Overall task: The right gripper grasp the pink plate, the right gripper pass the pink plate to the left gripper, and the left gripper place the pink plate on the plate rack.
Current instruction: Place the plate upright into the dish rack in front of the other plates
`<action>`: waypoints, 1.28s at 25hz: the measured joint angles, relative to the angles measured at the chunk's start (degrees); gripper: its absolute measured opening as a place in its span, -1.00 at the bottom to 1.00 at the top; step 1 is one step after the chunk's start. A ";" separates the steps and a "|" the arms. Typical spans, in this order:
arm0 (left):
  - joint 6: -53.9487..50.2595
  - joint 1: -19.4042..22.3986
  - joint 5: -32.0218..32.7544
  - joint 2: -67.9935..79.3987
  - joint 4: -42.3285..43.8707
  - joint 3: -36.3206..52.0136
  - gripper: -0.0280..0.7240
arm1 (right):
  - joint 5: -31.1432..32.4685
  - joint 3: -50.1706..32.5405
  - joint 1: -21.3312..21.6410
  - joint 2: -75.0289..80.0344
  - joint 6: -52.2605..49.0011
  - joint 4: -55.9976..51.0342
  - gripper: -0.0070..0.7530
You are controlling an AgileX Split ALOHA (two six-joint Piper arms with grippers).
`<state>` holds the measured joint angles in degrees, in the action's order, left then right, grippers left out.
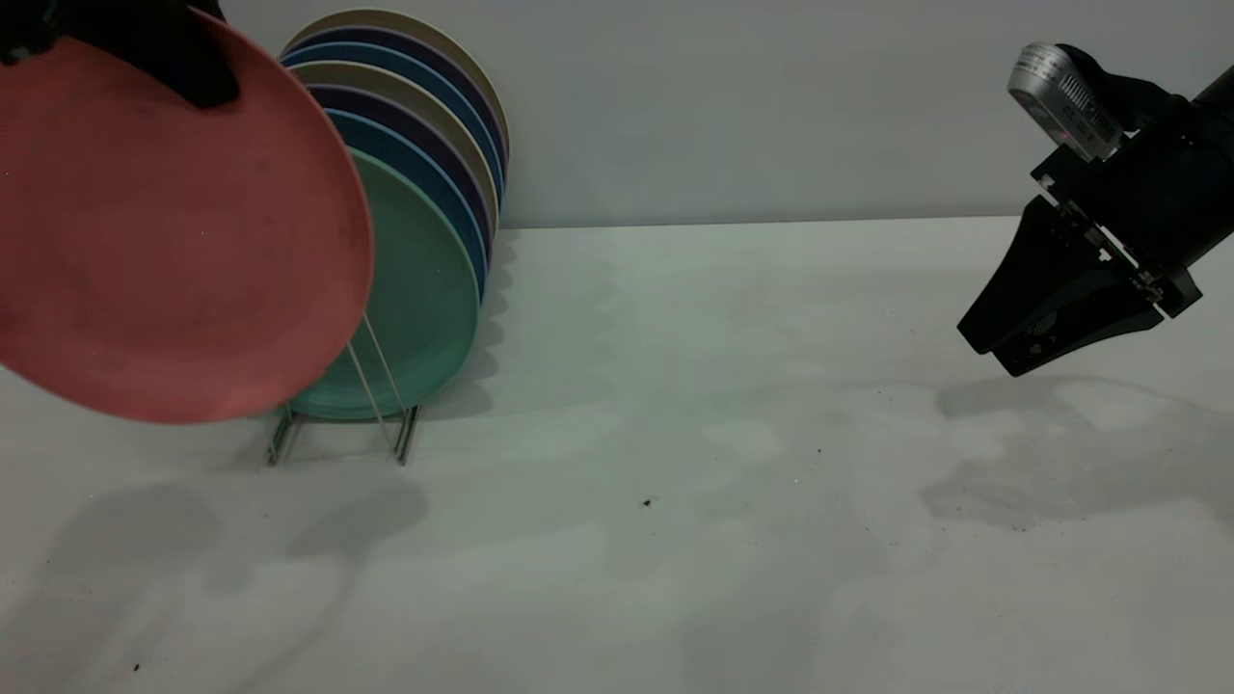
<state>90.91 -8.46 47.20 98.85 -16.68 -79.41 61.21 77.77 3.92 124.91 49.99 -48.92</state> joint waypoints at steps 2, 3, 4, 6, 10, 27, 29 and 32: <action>1.77 0.00 -1.74 0.19 0.28 0.00 -0.67 | 0.00 0.00 0.00 0.00 0.04 0.00 -0.03; 2.38 0.00 -2.87 0.28 0.27 0.00 -0.67 | -0.06 0.00 0.00 0.00 0.04 0.00 -0.03; 2.57 0.00 -3.95 0.38 0.27 0.00 -0.67 | -0.06 0.00 0.00 0.00 0.04 0.00 -0.03; 2.89 0.00 -6.84 0.46 0.22 0.00 -0.67 | -0.12 0.00 0.00 0.00 0.04 0.00 -0.03; 4.14 0.00 -11.15 0.58 0.05 0.00 -0.67 | -0.53 0.00 0.00 0.00 0.04 0.00 -0.03; 16.97 0.00 -15.00 3.45 -8.66 -0.05 -0.67 | -0.87 0.00 0.00 0.00 -0.01 0.00 -0.03; 17.10 0.00 -14.68 3.52 -8.72 -0.05 -0.67 | -0.87 0.00 0.00 0.00 -0.01 0.05 -0.03; 17.14 0.00 -13.26 3.85 -8.83 -0.05 -0.67 | -0.87 0.00 0.00 0.00 -0.01 0.05 -0.03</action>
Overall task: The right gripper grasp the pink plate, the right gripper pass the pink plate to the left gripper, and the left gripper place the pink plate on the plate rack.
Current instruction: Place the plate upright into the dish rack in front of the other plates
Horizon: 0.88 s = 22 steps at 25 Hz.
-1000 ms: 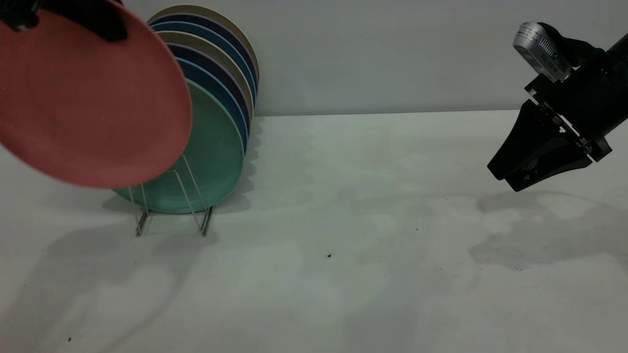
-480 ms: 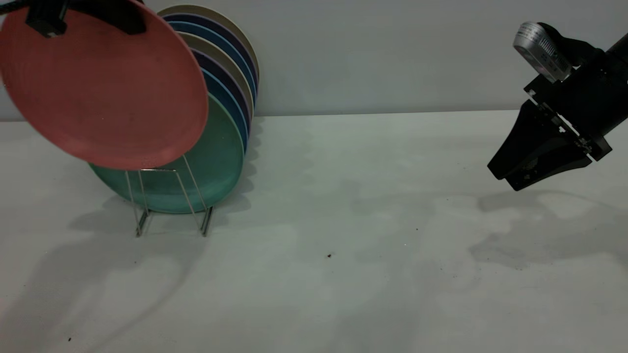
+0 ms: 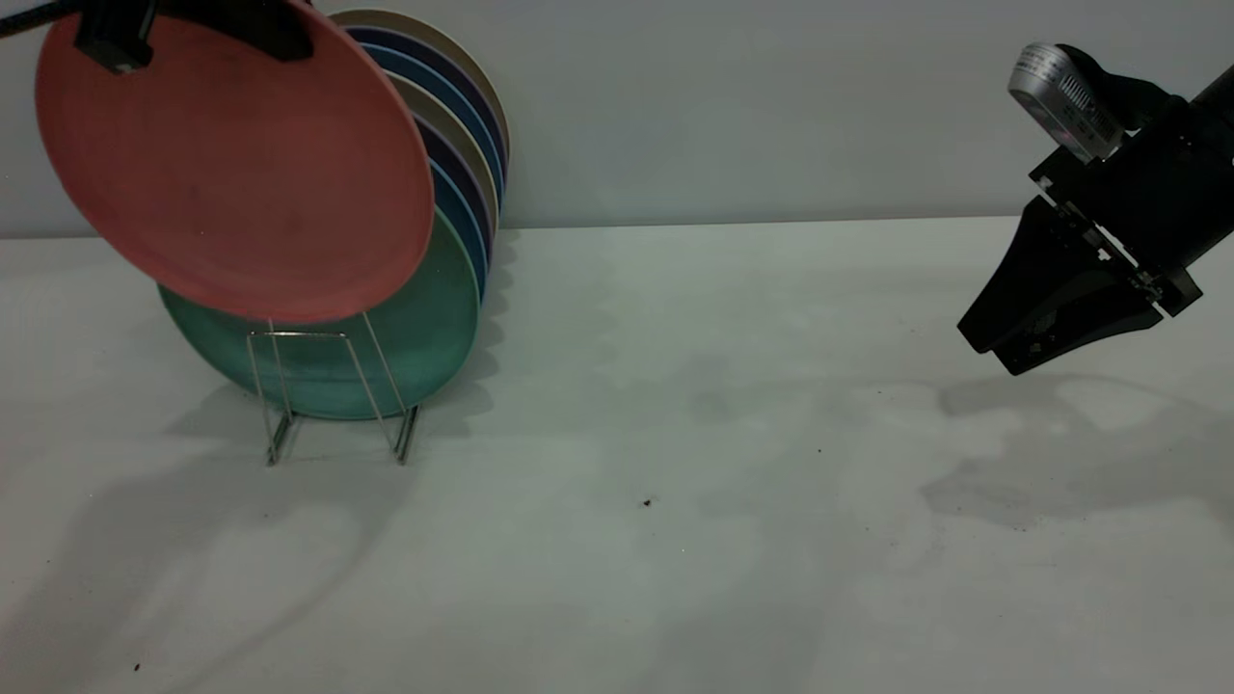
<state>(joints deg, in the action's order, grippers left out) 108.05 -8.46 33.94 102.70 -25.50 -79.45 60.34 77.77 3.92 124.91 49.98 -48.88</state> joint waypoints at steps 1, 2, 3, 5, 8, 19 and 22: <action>0.00 0.00 0.33 0.40 0.00 0.00 -0.67 | 0.00 0.00 0.00 0.00 0.00 0.00 -0.03; 0.00 0.00 0.44 0.75 0.00 0.00 -0.67 | 0.00 0.00 0.00 0.00 0.00 0.00 -0.03; 0.00 0.00 0.44 1.15 0.00 0.00 -0.67 | -0.05 0.00 0.00 0.00 0.00 0.00 -0.03; 0.00 0.00 0.34 2.15 0.00 0.00 -0.67 | -0.04 0.00 0.00 0.00 0.00 0.00 -0.03; 0.00 0.00 -0.48 3.38 0.00 0.00 -0.67 | -0.04 0.00 0.00 0.00 0.06 0.22 -0.03; 0.00 0.00 -1.15 5.19 0.09 -0.06 -0.67 | -0.68 0.00 0.00 0.00 0.06 1.44 -0.03; 0.00 0.00 -0.21 5.19 0.18 -0.06 -0.57 | -0.80 0.00 0.00 0.00 0.06 1.44 -0.03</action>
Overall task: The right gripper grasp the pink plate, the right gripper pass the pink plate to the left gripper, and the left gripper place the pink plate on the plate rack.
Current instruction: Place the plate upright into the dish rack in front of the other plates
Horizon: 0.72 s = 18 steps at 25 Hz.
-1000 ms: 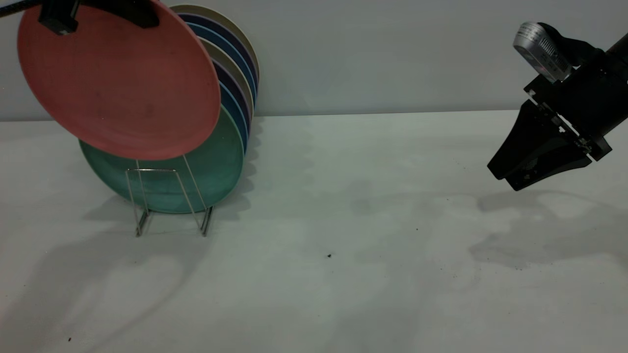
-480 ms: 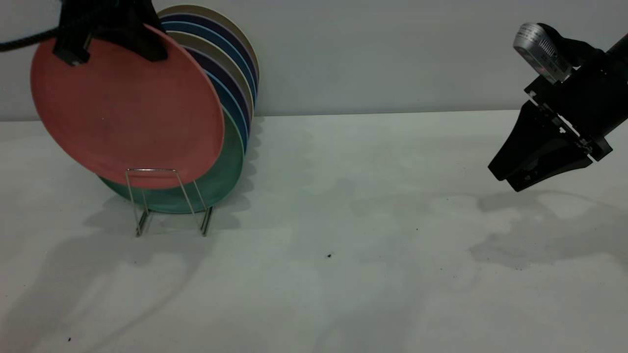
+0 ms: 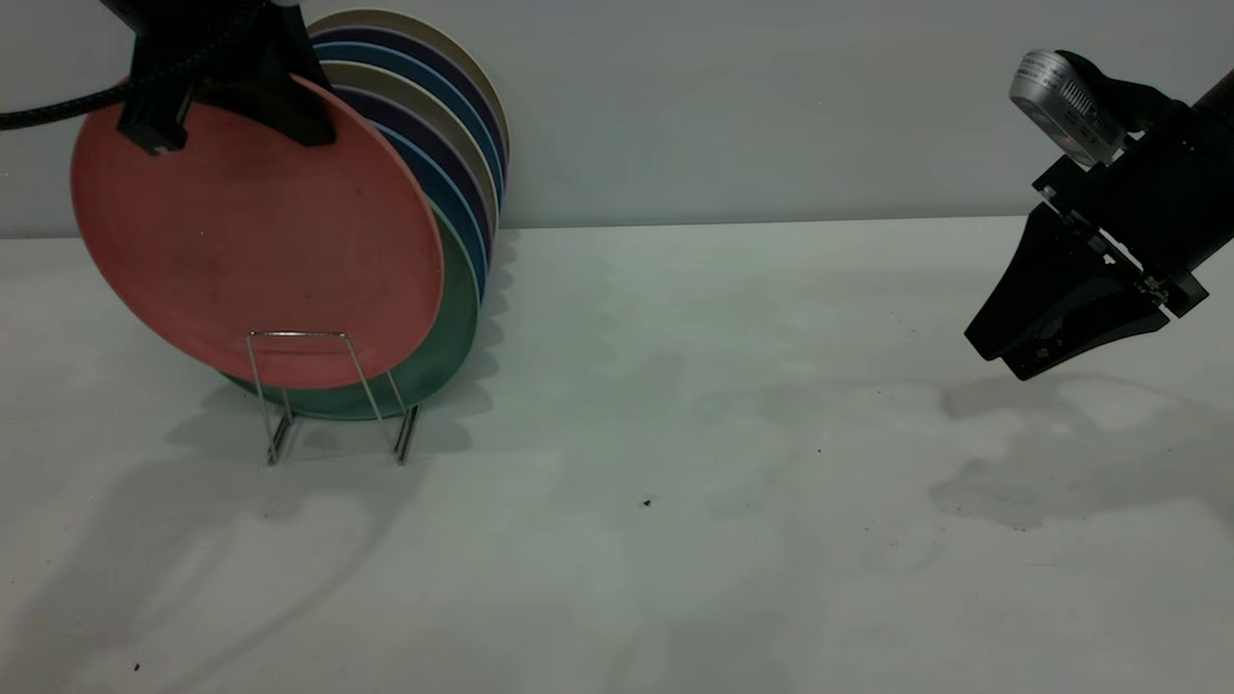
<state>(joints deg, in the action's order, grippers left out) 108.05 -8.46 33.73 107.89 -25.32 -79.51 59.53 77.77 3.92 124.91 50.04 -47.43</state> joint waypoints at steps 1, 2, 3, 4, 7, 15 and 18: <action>0.00 0.00 0.78 0.00 0.32 0.00 -0.50 | 0.00 0.00 0.00 0.00 0.00 0.00 -0.03; -0.13 0.00 1.40 0.00 0.89 0.00 -0.41 | 0.00 0.00 0.00 0.00 0.00 0.02 -0.03; -0.73 0.00 1.66 0.00 1.62 0.00 -0.31 | 0.00 0.00 0.00 0.00 0.00 0.02 -0.03; -1.43 0.00 1.71 0.00 2.31 0.00 -0.22 | 0.00 0.00 0.00 0.00 0.00 0.02 -0.03; -4.96 0.00 2.02 0.00 5.42 0.00 0.00 | -0.07 0.00 0.00 0.00 0.00 0.02 -0.03; -10.03 0.12 6.45 -0.37 10.55 0.00 0.09 | -0.20 0.00 0.00 0.00 0.00 0.02 -0.04; -10.52 0.12 7.79 -2.43 10.49 0.00 0.09 | -0.41 0.00 0.00 0.00 -0.05 0.02 -0.04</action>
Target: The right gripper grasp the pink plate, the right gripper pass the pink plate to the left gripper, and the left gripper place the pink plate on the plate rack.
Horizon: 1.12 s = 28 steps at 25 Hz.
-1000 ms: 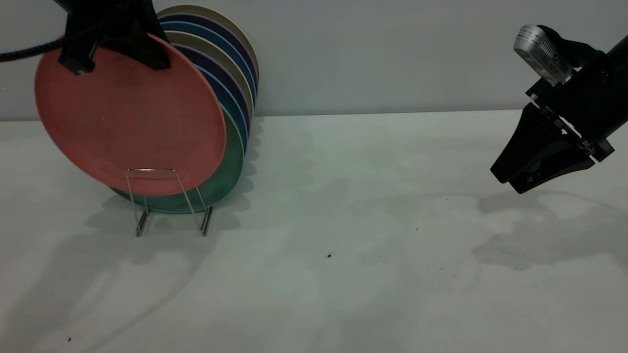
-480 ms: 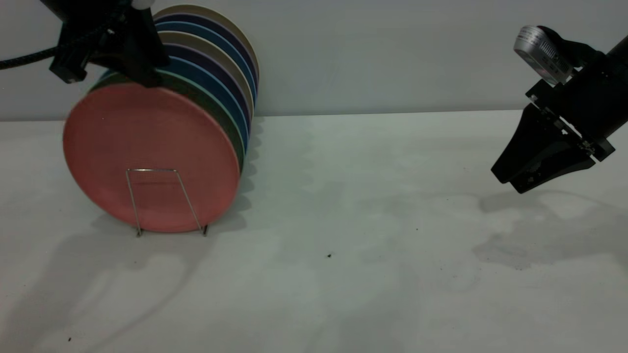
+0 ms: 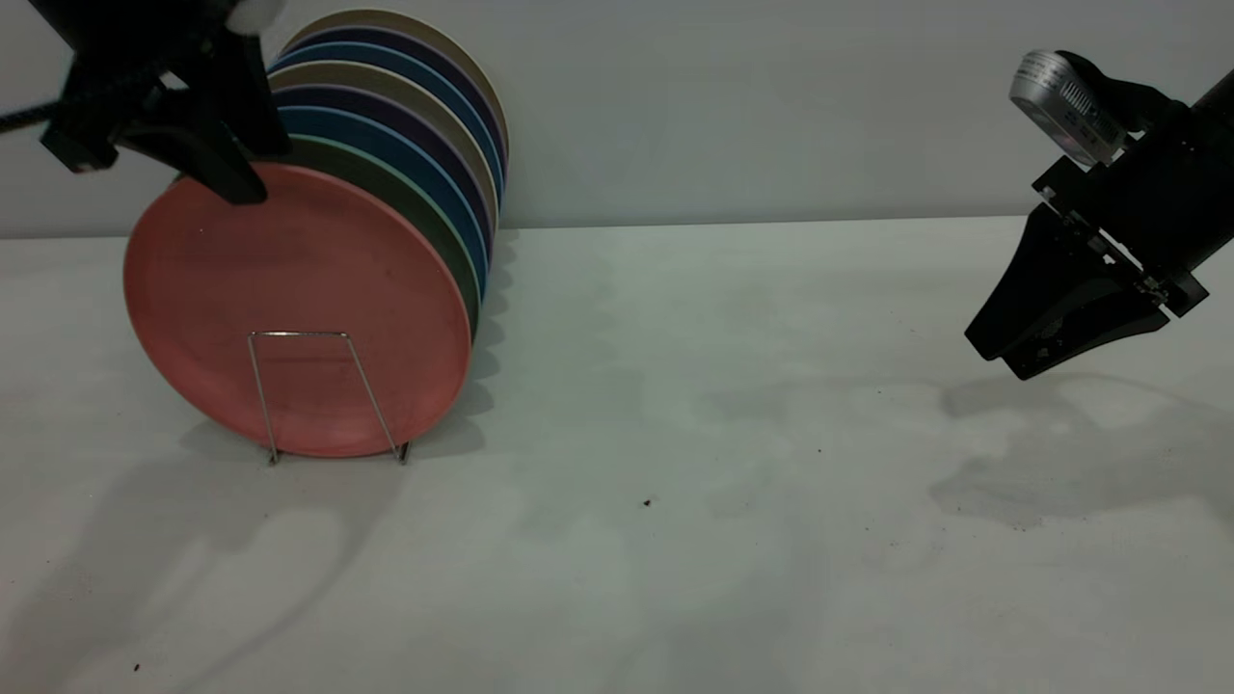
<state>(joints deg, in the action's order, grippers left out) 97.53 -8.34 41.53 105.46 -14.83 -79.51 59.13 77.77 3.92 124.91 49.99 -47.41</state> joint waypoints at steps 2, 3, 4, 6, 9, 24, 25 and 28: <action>-2.20 0.00 0.86 -2.62 -0.22 0.00 0.09 | -0.11 0.00 0.00 0.00 0.00 0.00 -0.04; -4.93 0.00 1.08 -3.85 -0.49 0.00 0.09 | -0.26 0.06 0.00 0.00 -0.22 0.04 -0.04; -8.12 0.00 1.14 -5.37 -0.77 0.00 0.09 | -0.30 0.42 0.00 0.00 -0.85 0.80 -0.04; -19.04 0.05 1.14 -7.86 -1.30 0.00 0.09 | -0.23 2.44 0.00 0.05 -5.73 4.95 -0.04; -41.04 0.59 2.01 -10.55 -1.42 0.00 0.09 | 2.46 8.21 -0.60 0.05 -18.83 18.73 -0.06; -96.16 3.18 22.07 -17.38 17.48 0.96 0.09 | 9.94 9.05 -3.37 -22.45 -39.85 43.47 -0.32; -96.10 3.18 22.00 -19.10 17.55 2.08 0.09 | 10.08 6.42 -3.37 -25.98 -39.85 43.47 -0.32; -96.16 3.18 21.57 -25.15 17.55 7.82 0.09 | 10.66 -1.72 -3.37 -35.91 -39.96 43.42 -0.32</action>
<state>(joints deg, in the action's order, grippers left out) 1.37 -5.16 63.10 80.31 2.72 -71.69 69.79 76.05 0.55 89.00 10.03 -3.99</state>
